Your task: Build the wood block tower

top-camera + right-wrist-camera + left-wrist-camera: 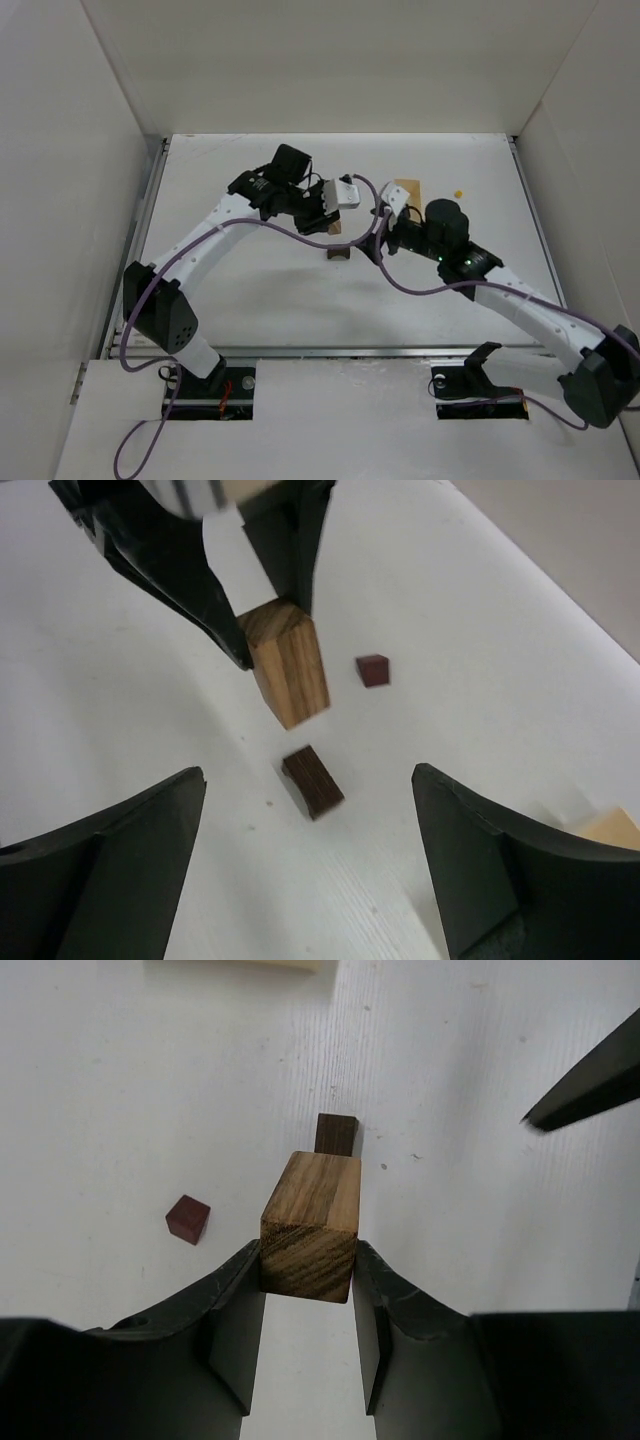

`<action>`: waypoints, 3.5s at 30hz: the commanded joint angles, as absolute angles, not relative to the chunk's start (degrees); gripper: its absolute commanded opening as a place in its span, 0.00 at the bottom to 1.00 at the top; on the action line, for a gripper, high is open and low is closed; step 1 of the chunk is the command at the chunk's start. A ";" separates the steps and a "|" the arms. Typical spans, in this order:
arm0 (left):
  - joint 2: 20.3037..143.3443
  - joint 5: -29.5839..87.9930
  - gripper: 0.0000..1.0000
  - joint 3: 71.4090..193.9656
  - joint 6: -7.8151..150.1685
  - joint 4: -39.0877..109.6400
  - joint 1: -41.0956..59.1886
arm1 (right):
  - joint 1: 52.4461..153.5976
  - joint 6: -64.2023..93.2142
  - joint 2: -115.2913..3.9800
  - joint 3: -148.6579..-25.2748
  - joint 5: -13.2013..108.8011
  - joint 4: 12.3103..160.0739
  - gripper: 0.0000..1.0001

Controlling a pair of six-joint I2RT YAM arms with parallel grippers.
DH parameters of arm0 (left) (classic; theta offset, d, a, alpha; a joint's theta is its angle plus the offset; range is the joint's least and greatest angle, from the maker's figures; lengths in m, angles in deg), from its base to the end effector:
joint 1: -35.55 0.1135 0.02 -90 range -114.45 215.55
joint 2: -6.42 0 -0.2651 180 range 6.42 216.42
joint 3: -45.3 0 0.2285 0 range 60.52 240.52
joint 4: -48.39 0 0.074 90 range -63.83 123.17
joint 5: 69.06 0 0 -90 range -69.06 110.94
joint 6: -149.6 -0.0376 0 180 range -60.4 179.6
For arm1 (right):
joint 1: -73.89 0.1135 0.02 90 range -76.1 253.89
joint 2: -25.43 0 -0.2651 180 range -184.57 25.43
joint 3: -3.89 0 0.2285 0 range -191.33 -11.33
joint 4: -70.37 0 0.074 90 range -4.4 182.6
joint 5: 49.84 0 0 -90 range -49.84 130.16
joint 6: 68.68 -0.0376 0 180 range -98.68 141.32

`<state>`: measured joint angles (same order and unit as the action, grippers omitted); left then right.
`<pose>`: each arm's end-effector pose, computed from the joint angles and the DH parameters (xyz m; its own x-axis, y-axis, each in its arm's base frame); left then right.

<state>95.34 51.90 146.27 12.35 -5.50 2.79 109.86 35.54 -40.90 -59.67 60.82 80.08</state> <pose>0.2566 -0.1881 0.3554 0.1966 0.6223 -0.7577 0.9457 0.0837 0.3141 0.1932 0.1566 0.3217 0.0340 -0.2594 -0.9652 -0.8460 0.5068 -0.1659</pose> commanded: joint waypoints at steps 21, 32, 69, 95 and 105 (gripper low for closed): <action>106.70 30.09 0.00 142.08 15.65 3.90 -8.58 | 107.56 31.87 -6.74 -51.33 28.38 105.82 0.99; 109.51 27.54 0.00 141.55 16.18 5.05 -9.72 | 107.56 31.87 -6.22 -50.80 28.91 105.28 0.99; 111.10 26.22 0.00 140.41 15.12 6.28 -9.72 | 107.56 31.87 -5.16 -49.74 28.91 104.76 0.99; 111.62 26.30 0.00 141.47 15.12 6.81 -9.72 | 107.56 32.39 -6.22 -49.74 29.44 104.23 0.99; 111.62 25.69 0.24 140.41 15.65 7.33 -9.72 | 107.56 32.39 -5.69 -49.74 29.44 104.23 0.99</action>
<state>111.74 26.29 140.77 15.54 6.82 -9.71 107.70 32.87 -6.34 -49.75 29.46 106.15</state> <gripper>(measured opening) 0.326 0.992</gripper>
